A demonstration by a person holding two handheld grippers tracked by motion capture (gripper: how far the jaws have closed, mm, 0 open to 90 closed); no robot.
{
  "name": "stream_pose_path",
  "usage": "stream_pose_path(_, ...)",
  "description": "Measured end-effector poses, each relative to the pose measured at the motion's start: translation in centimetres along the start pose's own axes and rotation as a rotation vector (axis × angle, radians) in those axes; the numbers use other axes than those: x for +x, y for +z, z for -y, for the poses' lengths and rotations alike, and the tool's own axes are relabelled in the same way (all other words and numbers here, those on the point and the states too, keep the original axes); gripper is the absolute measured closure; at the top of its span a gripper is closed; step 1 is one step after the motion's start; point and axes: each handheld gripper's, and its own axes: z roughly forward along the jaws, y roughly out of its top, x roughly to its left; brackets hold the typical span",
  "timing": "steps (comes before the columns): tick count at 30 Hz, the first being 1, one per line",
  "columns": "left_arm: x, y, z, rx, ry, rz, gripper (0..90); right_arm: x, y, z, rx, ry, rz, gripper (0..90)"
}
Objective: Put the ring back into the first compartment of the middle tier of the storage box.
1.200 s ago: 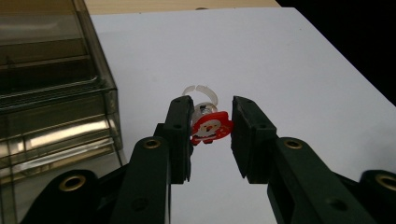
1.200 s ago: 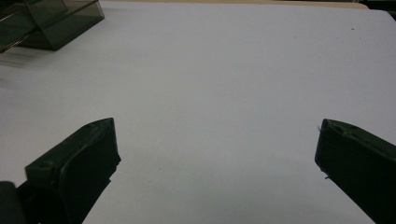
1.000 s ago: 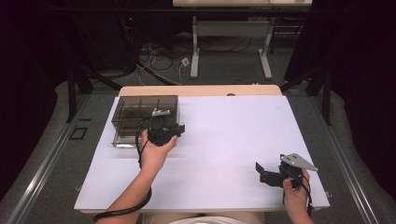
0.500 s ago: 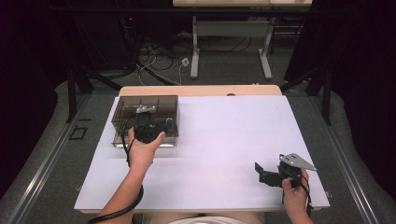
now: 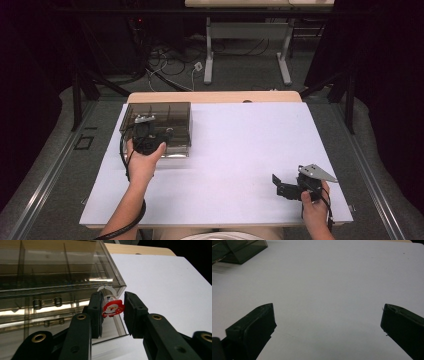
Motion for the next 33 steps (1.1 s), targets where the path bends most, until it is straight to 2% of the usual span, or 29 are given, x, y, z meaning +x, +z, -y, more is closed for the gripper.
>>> stream_pose_path(4, 0.9, -0.1, 0.2, 0.008, -0.013, -0.007, 69.0, -0.1, 0.0, 0.0, 0.007, -0.012, -0.002, 0.0)
stream_pose_path(12, 2.3, -0.1, 0.5, -0.01, -0.045, -0.031, 69.0, 0.0, 0.1, 0.0, -0.004, -0.003, -0.003, 0.0)
stream_pose_path(17, 3.2, -0.1, 0.8, 0.008, -0.059, -0.041, 69.0, -0.1, 0.0, 0.0, -0.005, 0.004, -0.004, 0.0)
stream_pose_path(19, 3.5, 0.0, 1.0, -0.003, -0.073, -0.051, 69.0, -0.1, 0.0, 0.0, -0.006, 0.003, -0.006, 0.0)
stream_pose_path(20, 3.7, -0.1, 1.0, 0.013, -0.07, -0.05, 69.0, -0.1, 0.0, 0.0, -0.006, 0.003, -0.006, 0.0)
stream_pose_path(23, 4.2, 0.0, 1.1, -0.005, -0.089, -0.064, 69.0, -0.1, 0.0, 0.0, -0.005, 0.004, -0.005, 0.0)
stream_pose_path(25, 4.7, -0.2, 1.1, 0.014, -0.087, -0.065, 69.0, -0.1, 0.0, 0.0, -0.005, 0.004, -0.004, 0.0)
stream_pose_path(27, 5.0, -0.1, 1.2, -0.003, -0.102, -0.074, 69.0, -0.1, 0.1, 0.0, -0.005, 0.004, -0.004, 0.0)
stream_pose_path(29, 5.3, -0.1, 1.3, -0.003, -0.113, -0.076, 69.0, -0.1, 0.0, 0.0, 0.007, 0.001, -0.001, 0.0)
stream_pose_path(32, 5.8, -0.2, 1.4, 0.01, -0.114, -0.078, 69.0, -0.1, 0.1, 0.0, -0.008, 0.002, -0.001, 0.0)
stream_pose_path(33, 5.8, 0.0, 1.5, -0.006, -0.122, -0.087, 69.0, -0.1, 0.1, 0.0, -0.005, 0.003, -0.005, 0.0)
